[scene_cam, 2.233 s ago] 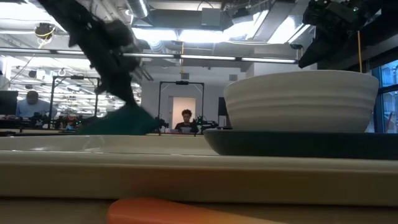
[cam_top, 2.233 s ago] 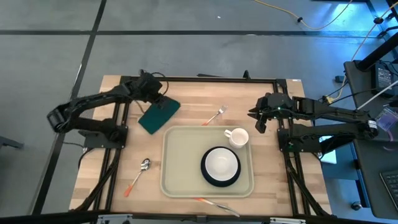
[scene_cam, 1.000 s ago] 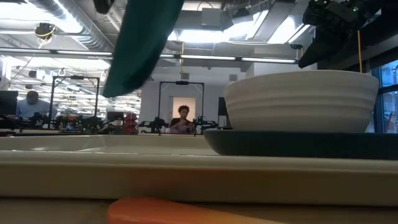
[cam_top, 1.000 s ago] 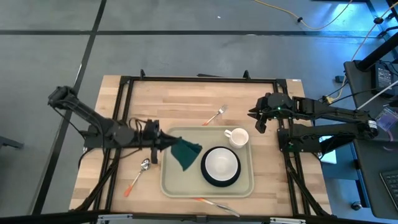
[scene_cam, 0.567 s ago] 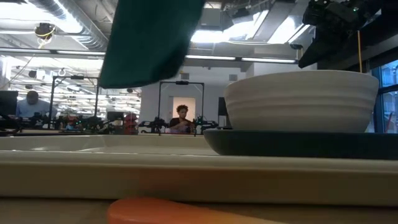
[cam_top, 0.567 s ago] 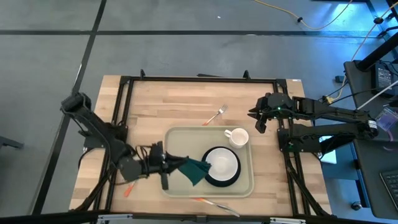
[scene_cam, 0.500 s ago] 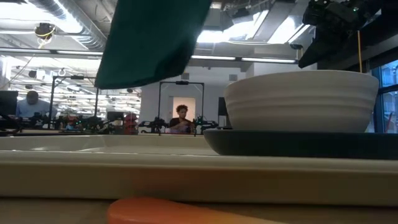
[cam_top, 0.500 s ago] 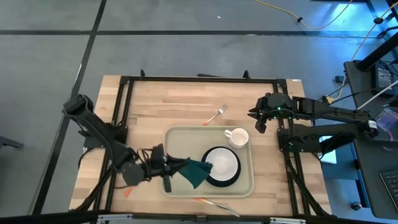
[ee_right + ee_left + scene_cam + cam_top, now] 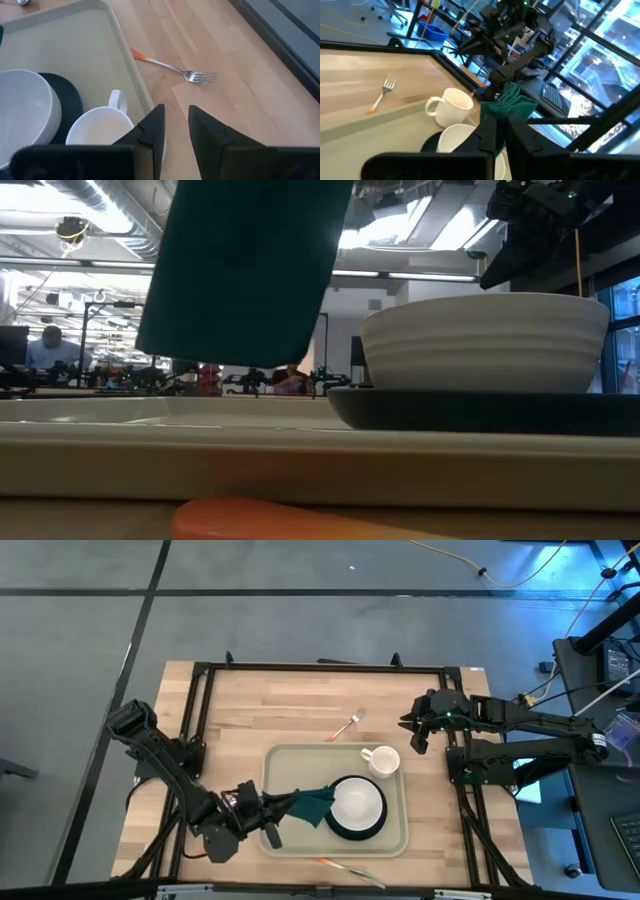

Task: Set up tray
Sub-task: Put the green napkin on the light brown serving tray

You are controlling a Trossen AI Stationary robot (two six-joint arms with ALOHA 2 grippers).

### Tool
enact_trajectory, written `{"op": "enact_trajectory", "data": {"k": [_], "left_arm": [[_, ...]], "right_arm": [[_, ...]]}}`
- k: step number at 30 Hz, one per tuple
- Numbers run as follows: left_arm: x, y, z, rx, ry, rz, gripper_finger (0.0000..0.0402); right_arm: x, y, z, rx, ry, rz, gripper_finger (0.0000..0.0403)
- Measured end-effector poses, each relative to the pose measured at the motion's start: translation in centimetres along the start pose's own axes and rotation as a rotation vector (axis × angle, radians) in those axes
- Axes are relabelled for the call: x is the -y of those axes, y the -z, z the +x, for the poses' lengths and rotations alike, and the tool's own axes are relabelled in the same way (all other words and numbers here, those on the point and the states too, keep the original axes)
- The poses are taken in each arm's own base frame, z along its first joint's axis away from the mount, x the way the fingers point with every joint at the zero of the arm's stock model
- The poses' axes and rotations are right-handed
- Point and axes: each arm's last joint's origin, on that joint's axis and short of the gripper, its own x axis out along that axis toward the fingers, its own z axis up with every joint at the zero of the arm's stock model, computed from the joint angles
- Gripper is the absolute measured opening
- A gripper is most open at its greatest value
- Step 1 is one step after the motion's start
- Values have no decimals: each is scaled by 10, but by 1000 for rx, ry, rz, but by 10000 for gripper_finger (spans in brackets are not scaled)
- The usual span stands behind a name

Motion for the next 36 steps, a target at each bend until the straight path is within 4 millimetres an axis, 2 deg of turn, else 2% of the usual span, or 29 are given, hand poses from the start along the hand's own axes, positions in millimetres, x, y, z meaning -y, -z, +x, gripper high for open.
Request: {"op": "enact_trajectory", "data": {"k": [13, 17, 29, 36], "left_arm": [[0, -3, -3, 63, -37, -85, 14], [0, 6, -7, 57, -31, -96, 14], [1, 44, -28, 62, 0, -304, 14], [-4, 55, -23, 73, -13, -337, 13]], "right_arm": [[0, 0, 0, -2, 0, -9, 90], [0, 0, 0, -1, 1, -39, 90], [0, -1, 0, 4, 0, -30, 90], [-1, -4, 0, 40, -6, -24, 90]]}}
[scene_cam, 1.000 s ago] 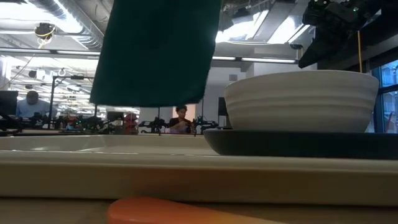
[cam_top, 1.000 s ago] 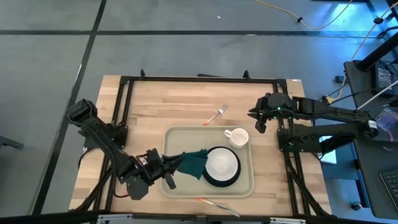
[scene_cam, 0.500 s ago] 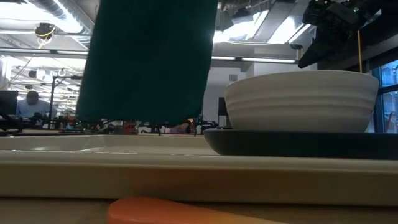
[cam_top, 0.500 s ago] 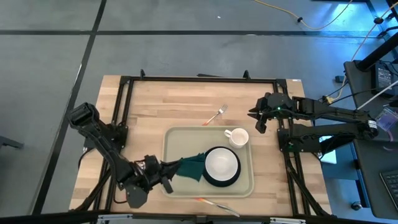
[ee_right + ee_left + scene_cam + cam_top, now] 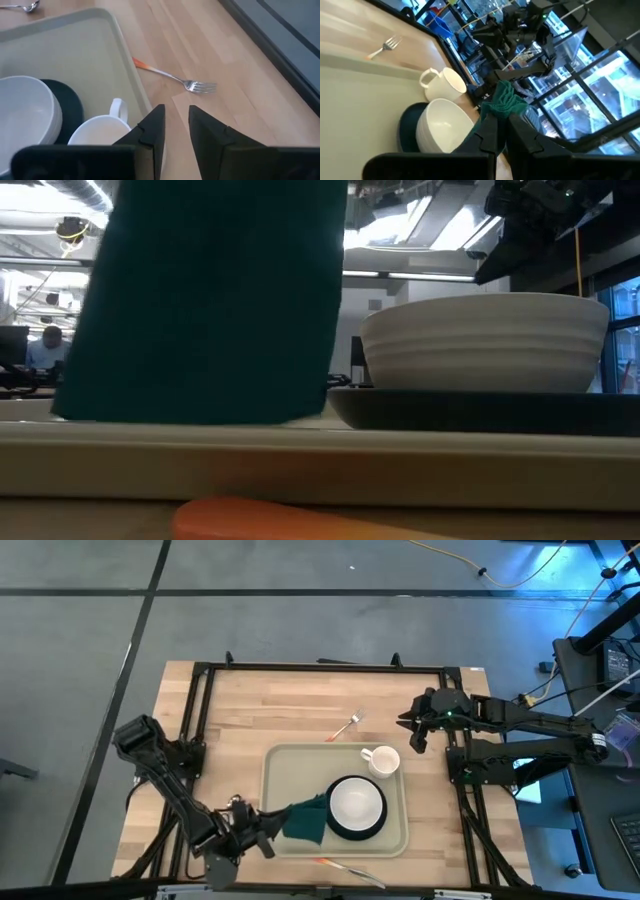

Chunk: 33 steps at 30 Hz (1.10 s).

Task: Set up tray
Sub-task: Put the green napkin on the light brown serving tray

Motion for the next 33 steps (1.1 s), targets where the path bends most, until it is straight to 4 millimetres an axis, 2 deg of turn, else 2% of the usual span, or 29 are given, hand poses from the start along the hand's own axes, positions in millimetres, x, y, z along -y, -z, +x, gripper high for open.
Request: {"op": "enact_trajectory", "data": {"k": [9, 13, 21, 27, 33], "left_arm": [[-6, 0, 23, -79, -32, -70, 13], [-5, 1, 15, -59, -21, -52, 13], [-3, 2, -15, -9, 18, -44, 13], [-2, 3, -19, -10, 24, -56, 13], [-10, 21, -26, 25, 30, -75, 13]], "right_arm": [[0, 0, 1, -4, 0, -11, 90], [0, 0, 4, -13, 2, -30, 90], [-1, 0, 10, -43, 5, -5, 90], [-2, 0, 15, -65, 9, 26, 90], [-2, 0, 20, -84, 12, 41, 90]]}}
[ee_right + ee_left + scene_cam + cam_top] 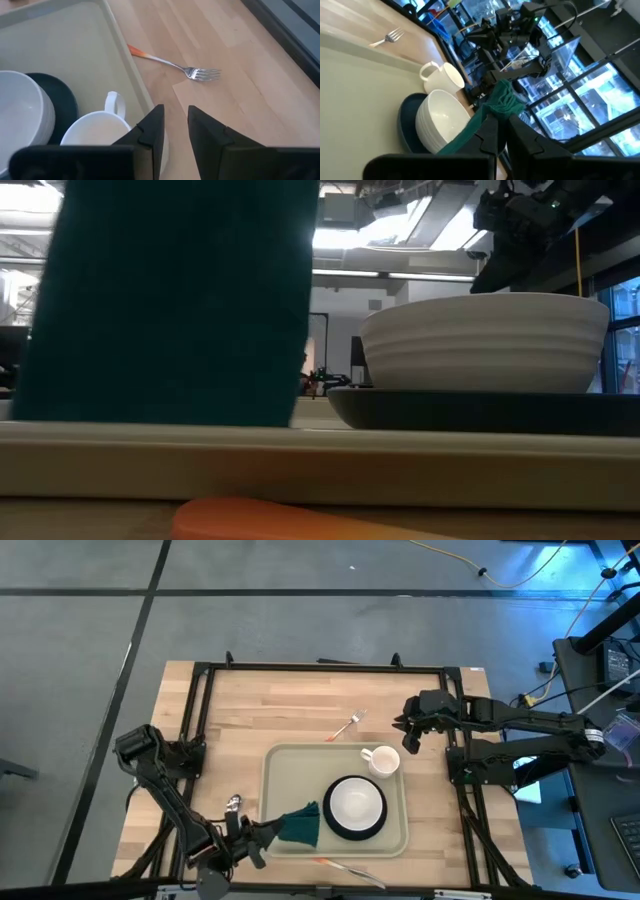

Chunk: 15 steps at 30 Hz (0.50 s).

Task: Set up tray
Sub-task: Put the green napkin on the light brown serving tray

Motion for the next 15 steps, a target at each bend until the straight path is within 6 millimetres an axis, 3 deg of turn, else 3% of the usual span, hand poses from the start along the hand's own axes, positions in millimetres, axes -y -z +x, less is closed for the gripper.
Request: {"op": "enact_trajectory", "data": {"k": [5, 15], "left_arm": [[-7, 10, -3, -2, 4, 6, 13], [-8, 8, 14, 37, -23, 110, 13]], "right_arm": [[0, -1, 0, 12, -2, 0, 90], [0, -2, 0, 20, -4, -2, 90]]}}
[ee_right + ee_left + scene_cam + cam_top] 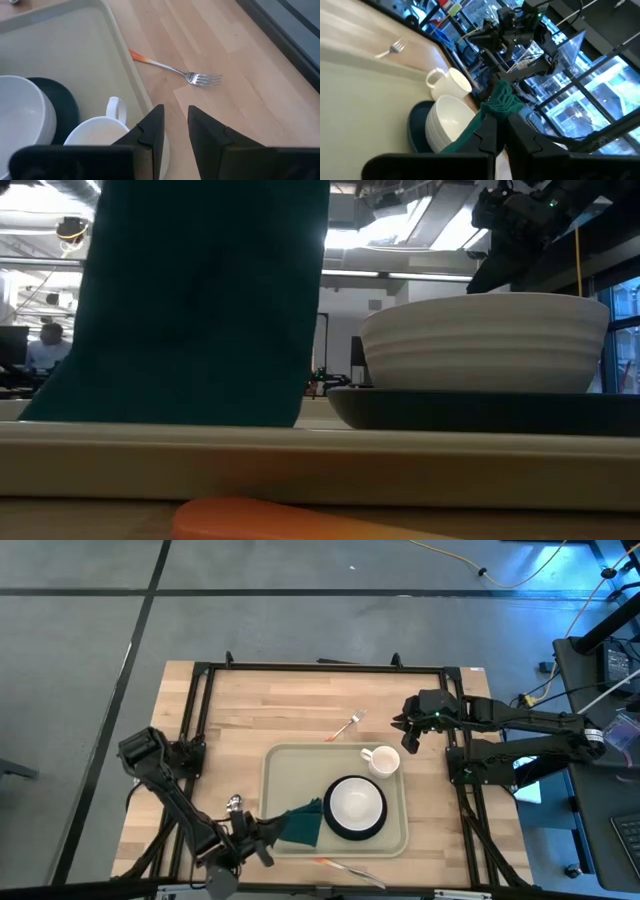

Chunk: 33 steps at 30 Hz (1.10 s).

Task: Set up tray
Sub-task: Put the green napkin on the light brown serving tray

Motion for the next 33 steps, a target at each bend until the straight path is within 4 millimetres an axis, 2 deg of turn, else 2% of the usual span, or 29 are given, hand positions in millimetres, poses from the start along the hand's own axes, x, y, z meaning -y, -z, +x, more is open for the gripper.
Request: {"op": "enact_trajectory", "data": {"k": [8, 15, 24, 33], "left_arm": [[-2, -1, 22, 13, -32, 100, 13], [-9, 0, 29, -9, -44, 132, 13], [-41, -2, 45, -130, -149, 147, 13], [-76, -18, 61, -256, -427, 236, 13]], "right_arm": [[0, 0, 0, -1, 0, -15, 90], [0, 1, 0, -8, 1, -26, 90], [0, 1, 0, -10, 2, -30, 90], [0, 1, 0, -11, 1, -30, 90]]}}
